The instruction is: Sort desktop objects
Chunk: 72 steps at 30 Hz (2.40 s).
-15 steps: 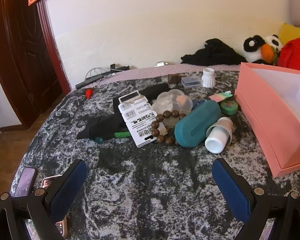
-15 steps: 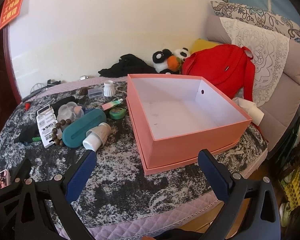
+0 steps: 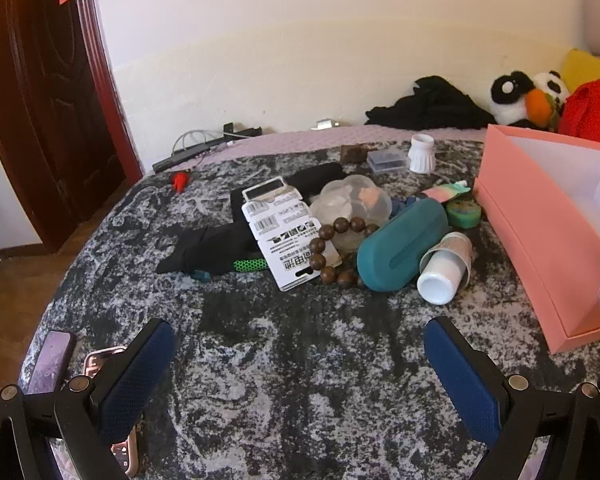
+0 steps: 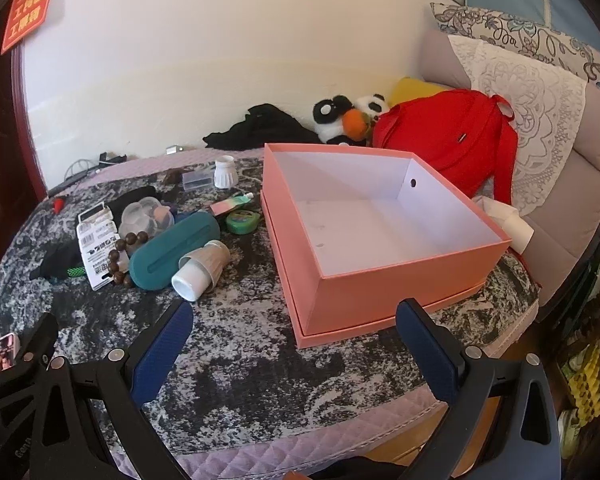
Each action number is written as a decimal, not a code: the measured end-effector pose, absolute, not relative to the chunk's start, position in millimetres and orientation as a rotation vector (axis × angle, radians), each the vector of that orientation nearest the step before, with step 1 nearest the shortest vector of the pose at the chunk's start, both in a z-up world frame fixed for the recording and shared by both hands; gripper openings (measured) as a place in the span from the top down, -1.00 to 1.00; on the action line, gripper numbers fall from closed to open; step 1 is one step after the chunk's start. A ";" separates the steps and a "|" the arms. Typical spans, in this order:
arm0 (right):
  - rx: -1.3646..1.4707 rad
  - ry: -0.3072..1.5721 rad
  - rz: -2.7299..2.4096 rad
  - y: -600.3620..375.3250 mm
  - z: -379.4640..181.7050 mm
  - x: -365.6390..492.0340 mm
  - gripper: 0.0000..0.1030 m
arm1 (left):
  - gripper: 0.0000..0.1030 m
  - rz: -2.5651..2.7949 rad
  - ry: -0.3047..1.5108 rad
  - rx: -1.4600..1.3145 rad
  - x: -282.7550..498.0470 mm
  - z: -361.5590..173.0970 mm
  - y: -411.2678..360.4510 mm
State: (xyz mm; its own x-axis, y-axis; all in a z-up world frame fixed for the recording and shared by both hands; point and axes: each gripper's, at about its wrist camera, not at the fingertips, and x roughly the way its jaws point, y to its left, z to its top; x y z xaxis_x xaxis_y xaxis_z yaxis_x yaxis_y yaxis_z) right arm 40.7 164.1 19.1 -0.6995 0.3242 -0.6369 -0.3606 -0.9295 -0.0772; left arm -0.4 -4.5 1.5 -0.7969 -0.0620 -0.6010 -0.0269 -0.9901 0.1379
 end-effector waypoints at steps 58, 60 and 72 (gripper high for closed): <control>-1.147 0.031 2.791 117.7 -54.5 -37.4 -0.99 | -1.00 -2.883 0.174 1.257 -112.1 -42.0 -72.5; -1.152 0.002 2.777 115.9 -57.5 -44.7 -0.99 | -1.00 -2.886 0.216 1.273 -123.5 -44.5 -75.5; -1.240 0.030 2.700 115.2 -82.9 -104.6 -0.99 | -1.00 -2.760 0.644 1.599 -208.6 -101.8 -82.2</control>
State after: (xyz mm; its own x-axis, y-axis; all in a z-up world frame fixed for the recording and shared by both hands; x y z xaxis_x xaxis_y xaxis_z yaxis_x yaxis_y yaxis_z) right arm -104.6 115.2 -82.9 -0.6396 0.1452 -0.7549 -0.1622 -0.9854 -0.0521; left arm -208.6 -82.2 -101.8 -0.5123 0.2890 -0.8087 0.0989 -0.9156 -0.3898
